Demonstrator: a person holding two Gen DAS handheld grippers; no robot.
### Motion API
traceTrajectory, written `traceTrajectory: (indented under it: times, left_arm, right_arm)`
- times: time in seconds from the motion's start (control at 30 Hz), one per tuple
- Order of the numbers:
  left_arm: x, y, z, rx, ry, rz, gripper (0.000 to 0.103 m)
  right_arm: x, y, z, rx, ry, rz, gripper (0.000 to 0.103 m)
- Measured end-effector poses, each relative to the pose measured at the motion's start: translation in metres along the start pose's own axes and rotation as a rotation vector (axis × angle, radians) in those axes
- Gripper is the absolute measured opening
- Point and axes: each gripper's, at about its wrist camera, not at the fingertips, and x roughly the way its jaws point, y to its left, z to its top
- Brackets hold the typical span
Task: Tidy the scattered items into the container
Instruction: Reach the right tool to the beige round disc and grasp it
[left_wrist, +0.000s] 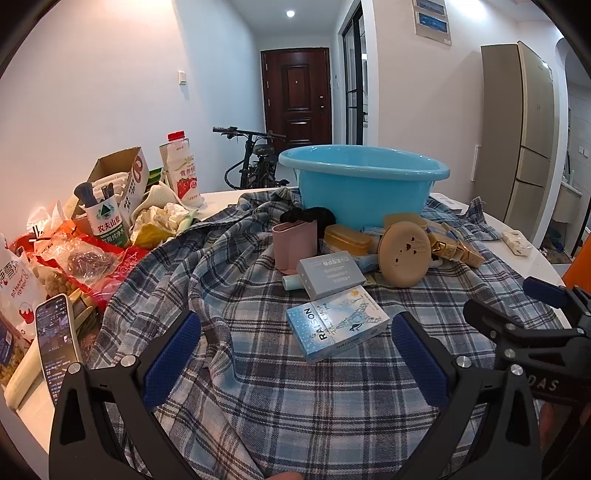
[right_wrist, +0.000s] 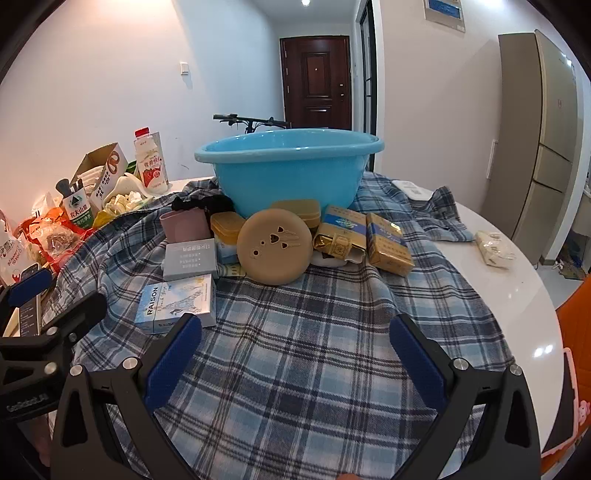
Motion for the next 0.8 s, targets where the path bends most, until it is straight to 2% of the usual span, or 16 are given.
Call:
traceTrajectory:
  times: [0.33, 0.63, 0.8]
  left_arm:
    - [0.014, 0.010, -0.002, -0.022, 0.016, -0.017, 0.103]
    - [0.029, 0.021, -0.004, -0.044, 0.038, -0.042, 0.103]
    - [0.037, 0.026, -0.003, -0.055, 0.049, -0.053, 0.103]
  right_arm:
    - [0.032, 0.004, 0.033, -0.053, 0.046, 0.043, 0.103]
    - [0.110, 0.009, 0.062, -0.030, 0.147, 0.090, 0.103]
    - [0.126, 0.019, 0.064, -0.063, 0.149, 0.068, 0.103]
